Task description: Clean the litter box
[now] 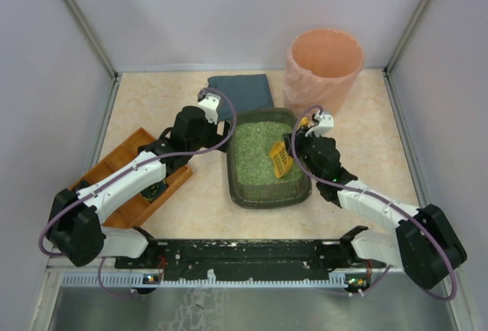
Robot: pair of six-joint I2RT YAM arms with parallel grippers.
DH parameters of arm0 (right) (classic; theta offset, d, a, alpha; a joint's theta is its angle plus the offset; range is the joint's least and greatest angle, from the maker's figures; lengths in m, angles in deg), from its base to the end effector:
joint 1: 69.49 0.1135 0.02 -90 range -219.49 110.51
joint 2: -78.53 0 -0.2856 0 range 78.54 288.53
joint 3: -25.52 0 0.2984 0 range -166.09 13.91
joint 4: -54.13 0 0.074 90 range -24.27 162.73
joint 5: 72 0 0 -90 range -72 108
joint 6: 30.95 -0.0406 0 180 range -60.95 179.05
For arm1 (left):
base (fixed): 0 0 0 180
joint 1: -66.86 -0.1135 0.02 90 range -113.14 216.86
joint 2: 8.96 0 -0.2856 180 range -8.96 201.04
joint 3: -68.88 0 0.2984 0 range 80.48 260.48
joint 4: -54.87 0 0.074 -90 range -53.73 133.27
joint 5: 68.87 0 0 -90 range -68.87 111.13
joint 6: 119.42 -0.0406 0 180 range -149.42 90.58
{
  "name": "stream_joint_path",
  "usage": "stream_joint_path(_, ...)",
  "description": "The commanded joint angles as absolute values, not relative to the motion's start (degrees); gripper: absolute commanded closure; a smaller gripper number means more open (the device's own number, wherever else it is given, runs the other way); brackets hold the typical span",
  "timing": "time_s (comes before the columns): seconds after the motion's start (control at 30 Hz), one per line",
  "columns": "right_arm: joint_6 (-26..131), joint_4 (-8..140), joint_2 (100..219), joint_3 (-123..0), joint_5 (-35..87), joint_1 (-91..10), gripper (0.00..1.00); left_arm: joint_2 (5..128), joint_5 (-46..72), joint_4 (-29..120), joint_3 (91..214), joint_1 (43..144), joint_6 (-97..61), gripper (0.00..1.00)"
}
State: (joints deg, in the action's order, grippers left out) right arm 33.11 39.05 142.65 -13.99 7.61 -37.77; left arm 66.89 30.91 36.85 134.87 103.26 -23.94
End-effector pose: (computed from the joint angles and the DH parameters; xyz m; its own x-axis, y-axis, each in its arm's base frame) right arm 0.2412 0.1405 0.2273 -0.2867 0.3286 -0.8999 -0.2674 0.8746 0.4045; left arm 0.2817 -0.1991 0.2860 -0.4190 0.1920 -0.8875 0.4259 0.9048 -0.0053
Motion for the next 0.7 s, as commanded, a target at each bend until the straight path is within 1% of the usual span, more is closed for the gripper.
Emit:
stream_joint_path(0.0,21.8,29.6,144.6,-11.2,7.2,-37.5,1.0,66.8,30.5,37.8,135.8,103.5,-24.6,0.0)
stream_joint_path(0.17,15.7,24.3,147.7,-7.2,10.5,-37.5,1.0,66.8,30.4,37.7,135.9,103.5,-24.6,0.0)
stream_joint_path(0.33,18.2,27.0,147.7,-6.5,11.0,-36.9,1.0,66.8,30.6,37.7,135.9,103.5,-24.6,0.0)
stream_joint_path(0.37,19.1,28.0,147.1,-6.7,10.8,-36.9,0.98,66.7,30.6,37.6,135.8,103.5,-24.6,0.0)
stream_joint_path(0.47,22.5,32.5,144.2,-7.9,8.5,-36.9,0.9,66.6,31.2,37.7,135.8,103.5,-24.2,0.0)
stream_joint_path(0.5,23.6,34.1,142.7,-8.3,7.5,-36.9,0.86,66.5,31.5,37.6,135.8,103.5,-24.0,0.0)
stream_joint_path(0.53,24.5,35.7,141.6,-8.7,6.5,-36.9,0.79,66.5,31.7,37.7,135.8,103.5,-23.9,0.0)
stream_joint_path(0.63,26.9,39.8,137.9,-9.5,3.5,-37.0,0.61,66.4,32.1,37.7,135.7,103.5,-23.7,0.0)
stream_joint_path(0.67,27.5,41.0,136.8,-9.7,2.7,-37.0,0.57,66.3,32.2,37.7,135.7,103.6,-23.7,0.0)
